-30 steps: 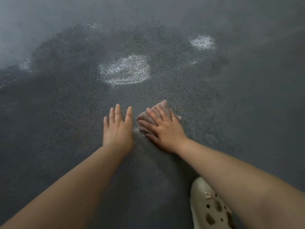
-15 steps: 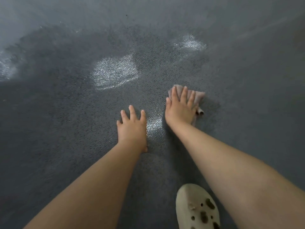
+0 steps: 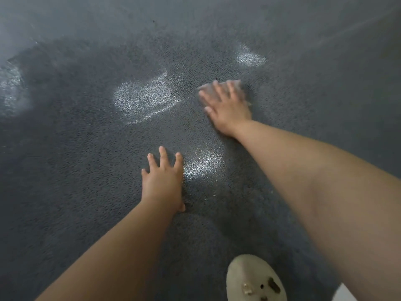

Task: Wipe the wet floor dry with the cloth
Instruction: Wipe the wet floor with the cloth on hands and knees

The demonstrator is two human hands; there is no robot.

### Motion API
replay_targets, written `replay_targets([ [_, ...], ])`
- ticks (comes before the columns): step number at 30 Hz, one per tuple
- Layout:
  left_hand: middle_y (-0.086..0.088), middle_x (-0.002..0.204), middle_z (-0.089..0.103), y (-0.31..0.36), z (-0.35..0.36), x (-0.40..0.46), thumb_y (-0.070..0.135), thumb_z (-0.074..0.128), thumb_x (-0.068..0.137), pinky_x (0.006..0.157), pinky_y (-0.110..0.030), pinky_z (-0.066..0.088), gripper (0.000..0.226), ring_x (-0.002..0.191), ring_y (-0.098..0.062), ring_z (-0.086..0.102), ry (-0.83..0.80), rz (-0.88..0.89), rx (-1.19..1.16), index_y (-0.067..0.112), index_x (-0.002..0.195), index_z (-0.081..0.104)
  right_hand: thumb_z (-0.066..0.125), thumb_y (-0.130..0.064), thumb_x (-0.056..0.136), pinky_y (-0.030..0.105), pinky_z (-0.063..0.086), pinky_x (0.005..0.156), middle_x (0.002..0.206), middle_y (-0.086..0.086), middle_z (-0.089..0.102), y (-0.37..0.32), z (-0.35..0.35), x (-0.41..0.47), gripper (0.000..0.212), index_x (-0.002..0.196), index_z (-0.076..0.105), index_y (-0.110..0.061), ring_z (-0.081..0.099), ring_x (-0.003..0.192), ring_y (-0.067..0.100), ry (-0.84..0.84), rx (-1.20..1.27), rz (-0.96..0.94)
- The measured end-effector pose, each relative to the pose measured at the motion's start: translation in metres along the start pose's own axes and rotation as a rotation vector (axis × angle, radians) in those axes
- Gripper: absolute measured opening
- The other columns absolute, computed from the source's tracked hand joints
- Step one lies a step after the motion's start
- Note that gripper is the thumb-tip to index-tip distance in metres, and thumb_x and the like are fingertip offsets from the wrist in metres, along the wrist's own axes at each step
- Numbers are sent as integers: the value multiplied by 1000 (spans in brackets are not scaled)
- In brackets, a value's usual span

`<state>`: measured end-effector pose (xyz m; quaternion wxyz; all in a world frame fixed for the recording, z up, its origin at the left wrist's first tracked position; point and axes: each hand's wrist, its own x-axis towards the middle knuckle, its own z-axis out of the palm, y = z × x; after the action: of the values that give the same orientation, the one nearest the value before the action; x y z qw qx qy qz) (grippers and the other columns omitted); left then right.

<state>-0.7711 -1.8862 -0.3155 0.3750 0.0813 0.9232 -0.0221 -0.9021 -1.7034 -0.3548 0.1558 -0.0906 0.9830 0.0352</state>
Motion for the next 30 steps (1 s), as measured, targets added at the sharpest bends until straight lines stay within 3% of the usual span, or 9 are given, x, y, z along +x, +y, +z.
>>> replay_targets([
  [5,-19,153,-22,0,1,1,44,81,68,116,-51,18,129,142,-45,-8,-15,8,-2,18,148,-16,21,-43,101,65,0,111,160,0,-6,41,1,-2,48,148,10,-44,-12,143,38,3,293,634],
  [8,-20,153,-23,1,-1,1,43,81,68,115,-52,18,129,142,-46,-8,-22,5,-6,17,148,-17,24,-36,101,62,2,112,160,5,-3,19,-5,12,48,149,17,-36,-10,144,38,24,365,712],
  [10,-22,153,-22,3,-1,1,41,81,68,115,-53,19,129,141,-47,-7,-23,-2,4,16,148,-17,23,-33,100,58,2,113,160,8,1,-9,-8,26,49,149,18,-31,-4,144,37,46,317,505],
  [14,-22,152,-21,5,-4,0,39,80,71,114,-54,19,125,141,-48,-7,-24,-10,11,15,149,-15,24,-20,92,48,12,111,136,10,44,-75,-18,43,38,123,45,-17,30,131,36,195,211,-172],
  [16,-22,152,-22,5,-5,-1,39,79,73,114,-54,18,124,141,-48,-7,-27,-9,24,15,148,-17,33,-20,98,47,5,117,152,12,28,-86,-17,49,36,132,44,-18,16,141,36,126,174,-334],
  [18,-23,152,-23,5,-3,-1,38,78,74,114,-53,18,122,141,-48,-7,-19,-7,36,16,148,-17,34,-27,101,51,6,118,158,8,12,-77,-18,54,43,143,34,-27,4,145,33,88,145,-339],
  [21,-21,154,-16,0,-6,0,46,74,76,113,-50,21,116,142,-45,0,-28,17,70,18,149,-11,29,-35,102,52,1,116,159,3,7,-52,-23,65,46,147,22,-37,0,145,31,102,96,-184],
  [25,-5,147,27,-28,-35,15,58,66,77,103,-42,34,82,134,-29,31,154,49,22,29,144,27,23,-37,103,55,-3,115,160,2,-2,-10,-30,76,47,148,13,-40,-7,145,34,106,110,196],
  [30,-11,158,-10,-28,-46,36,50,75,72,105,-46,36,113,143,-41,4,45,-20,2,29,150,-4,31,-34,100,51,12,115,154,16,12,1,-20,78,43,143,29,-29,9,140,41,193,148,547],
])
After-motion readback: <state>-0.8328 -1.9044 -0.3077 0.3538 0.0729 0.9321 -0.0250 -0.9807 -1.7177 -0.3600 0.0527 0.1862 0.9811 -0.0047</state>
